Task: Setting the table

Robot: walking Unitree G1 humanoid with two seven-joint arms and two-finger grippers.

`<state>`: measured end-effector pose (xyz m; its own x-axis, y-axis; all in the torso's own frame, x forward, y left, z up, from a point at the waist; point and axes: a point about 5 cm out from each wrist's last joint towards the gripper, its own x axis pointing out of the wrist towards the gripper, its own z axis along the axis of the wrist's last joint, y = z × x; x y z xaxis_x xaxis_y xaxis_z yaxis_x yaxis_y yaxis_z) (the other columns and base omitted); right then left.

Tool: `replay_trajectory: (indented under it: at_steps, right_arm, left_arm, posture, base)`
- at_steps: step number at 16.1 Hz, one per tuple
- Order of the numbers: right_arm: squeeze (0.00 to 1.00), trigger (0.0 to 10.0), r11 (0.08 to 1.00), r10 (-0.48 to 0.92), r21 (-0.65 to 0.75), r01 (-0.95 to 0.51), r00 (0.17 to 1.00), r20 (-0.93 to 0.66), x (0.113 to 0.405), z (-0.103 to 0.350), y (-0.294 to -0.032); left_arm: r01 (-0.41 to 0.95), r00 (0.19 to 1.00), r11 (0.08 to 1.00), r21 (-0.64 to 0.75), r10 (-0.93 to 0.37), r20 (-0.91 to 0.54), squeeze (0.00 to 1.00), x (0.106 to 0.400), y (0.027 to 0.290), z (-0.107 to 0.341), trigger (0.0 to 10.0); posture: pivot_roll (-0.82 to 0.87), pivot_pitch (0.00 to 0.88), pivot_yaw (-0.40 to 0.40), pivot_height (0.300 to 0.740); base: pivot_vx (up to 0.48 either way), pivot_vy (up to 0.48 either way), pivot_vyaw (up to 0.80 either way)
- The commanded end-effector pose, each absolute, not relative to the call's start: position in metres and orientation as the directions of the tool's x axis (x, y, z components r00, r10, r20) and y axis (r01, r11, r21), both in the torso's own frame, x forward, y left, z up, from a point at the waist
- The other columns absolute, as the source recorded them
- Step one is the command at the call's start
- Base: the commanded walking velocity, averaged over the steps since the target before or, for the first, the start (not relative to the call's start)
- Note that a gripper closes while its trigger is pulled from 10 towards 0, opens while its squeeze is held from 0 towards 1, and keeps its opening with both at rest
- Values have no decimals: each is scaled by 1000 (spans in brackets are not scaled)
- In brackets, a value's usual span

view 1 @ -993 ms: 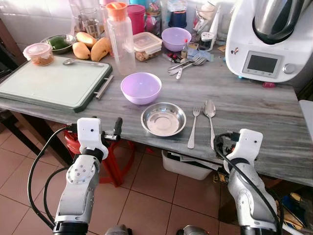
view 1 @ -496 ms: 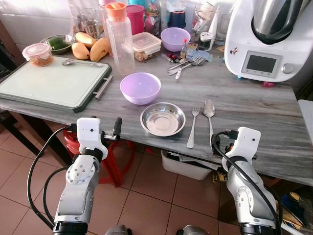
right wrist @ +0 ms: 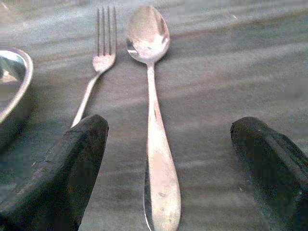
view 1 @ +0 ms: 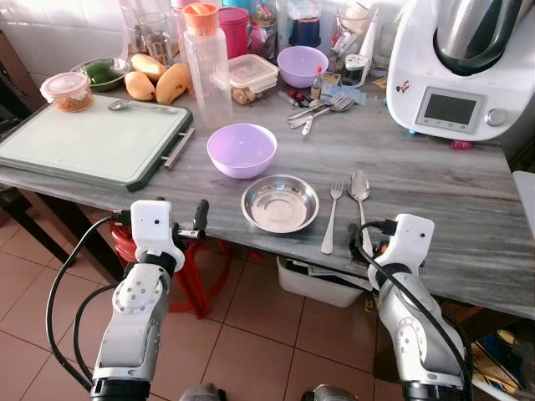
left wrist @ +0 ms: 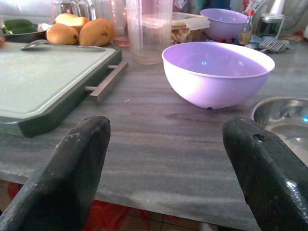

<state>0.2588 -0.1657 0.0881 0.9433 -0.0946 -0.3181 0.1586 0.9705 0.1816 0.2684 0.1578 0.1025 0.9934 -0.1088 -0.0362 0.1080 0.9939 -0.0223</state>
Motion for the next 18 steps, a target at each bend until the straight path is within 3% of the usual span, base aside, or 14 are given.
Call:
replay_trajectory:
  at_steps: [1,12,18]
  right_arm:
    - [1000,10000,968,-76,208,141,953,-293,259,92,-164]
    - [1000,10000,925,-52,342,164,948,-314,254,88,-165]
    - [945,10000,900,81,430,73,940,-330,254,86,-151]
  left_arm:
    - [114,993,993,-18,-115,-30,0,268,157,105,10000]
    - [113,993,993,-18,-113,-28,0,269,158,106,10000]
    - [114,993,993,-20,-114,-26,0,270,157,106,10000]
  posture:
    - [-21,0,29,740]
    - [-23,0,29,740]
    - [-25,0,27,740]
  base:
    - [0,0,0]
    - [0,0,0]
    - [0,0,0]
